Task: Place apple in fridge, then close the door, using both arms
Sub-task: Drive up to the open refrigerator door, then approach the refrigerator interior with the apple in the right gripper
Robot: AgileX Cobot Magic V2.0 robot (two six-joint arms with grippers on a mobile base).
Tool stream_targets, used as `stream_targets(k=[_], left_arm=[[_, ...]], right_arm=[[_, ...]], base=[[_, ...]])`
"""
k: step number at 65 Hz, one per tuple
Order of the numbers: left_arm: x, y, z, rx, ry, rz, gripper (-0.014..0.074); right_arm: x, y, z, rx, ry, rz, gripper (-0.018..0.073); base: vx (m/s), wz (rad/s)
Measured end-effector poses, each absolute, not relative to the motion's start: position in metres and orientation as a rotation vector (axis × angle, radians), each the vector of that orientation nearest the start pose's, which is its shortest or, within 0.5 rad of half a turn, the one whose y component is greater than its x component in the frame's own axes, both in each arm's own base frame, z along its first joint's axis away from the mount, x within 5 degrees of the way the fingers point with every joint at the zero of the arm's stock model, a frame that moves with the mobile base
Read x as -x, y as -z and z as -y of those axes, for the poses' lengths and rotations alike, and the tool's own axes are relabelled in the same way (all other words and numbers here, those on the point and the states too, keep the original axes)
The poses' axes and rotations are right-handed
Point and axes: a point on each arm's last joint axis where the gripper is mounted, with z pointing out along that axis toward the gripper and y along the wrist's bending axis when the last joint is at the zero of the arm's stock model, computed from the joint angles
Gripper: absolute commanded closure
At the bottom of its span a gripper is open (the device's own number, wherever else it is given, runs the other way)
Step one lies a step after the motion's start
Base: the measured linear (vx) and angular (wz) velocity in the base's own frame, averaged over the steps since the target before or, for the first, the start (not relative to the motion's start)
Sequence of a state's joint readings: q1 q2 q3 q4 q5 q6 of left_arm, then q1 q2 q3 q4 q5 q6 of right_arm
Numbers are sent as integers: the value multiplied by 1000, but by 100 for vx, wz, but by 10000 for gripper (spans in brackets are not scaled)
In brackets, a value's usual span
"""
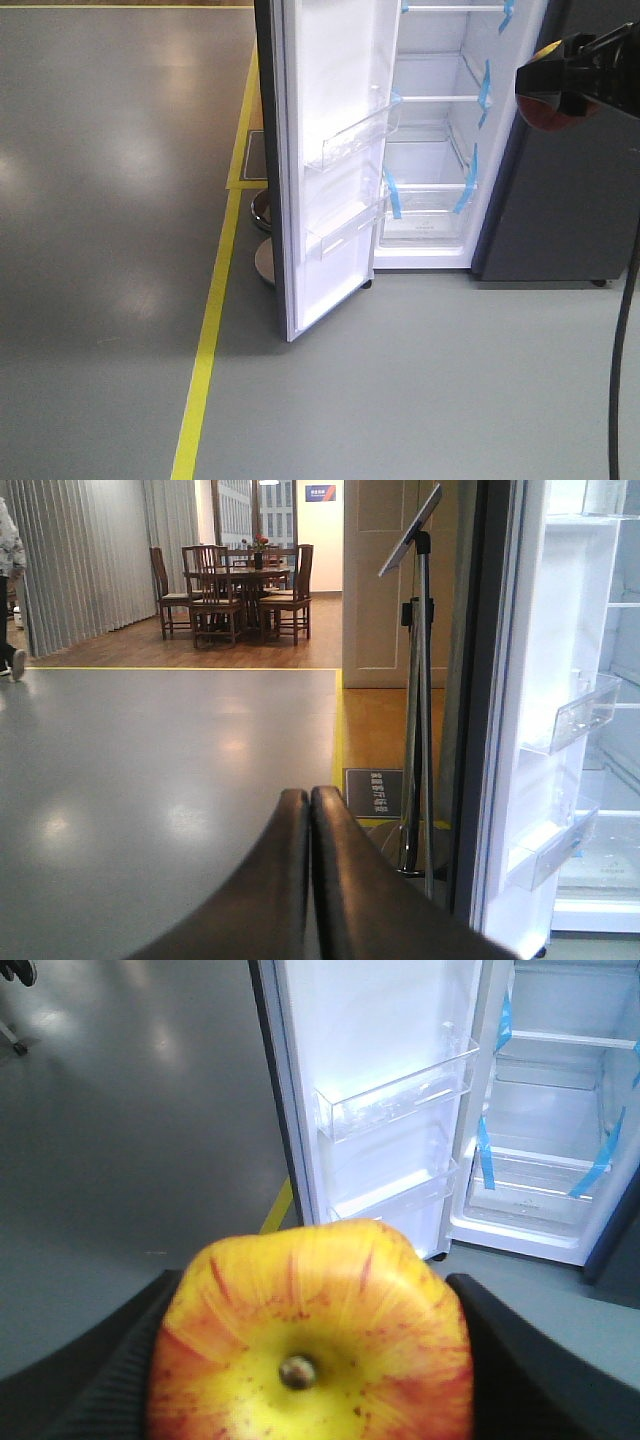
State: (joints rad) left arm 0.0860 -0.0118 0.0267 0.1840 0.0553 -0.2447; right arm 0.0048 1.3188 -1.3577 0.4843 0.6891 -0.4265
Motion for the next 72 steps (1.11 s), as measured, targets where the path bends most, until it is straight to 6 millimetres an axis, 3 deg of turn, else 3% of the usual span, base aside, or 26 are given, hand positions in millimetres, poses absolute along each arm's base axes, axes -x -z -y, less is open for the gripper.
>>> stream_targets(k=[72], left_arm=[[-56,-200,-6,122,-28,-1548,602]], right_arm=[[-289,-417,-28,230,-289,-2050,567]], base=[[17,-1]])
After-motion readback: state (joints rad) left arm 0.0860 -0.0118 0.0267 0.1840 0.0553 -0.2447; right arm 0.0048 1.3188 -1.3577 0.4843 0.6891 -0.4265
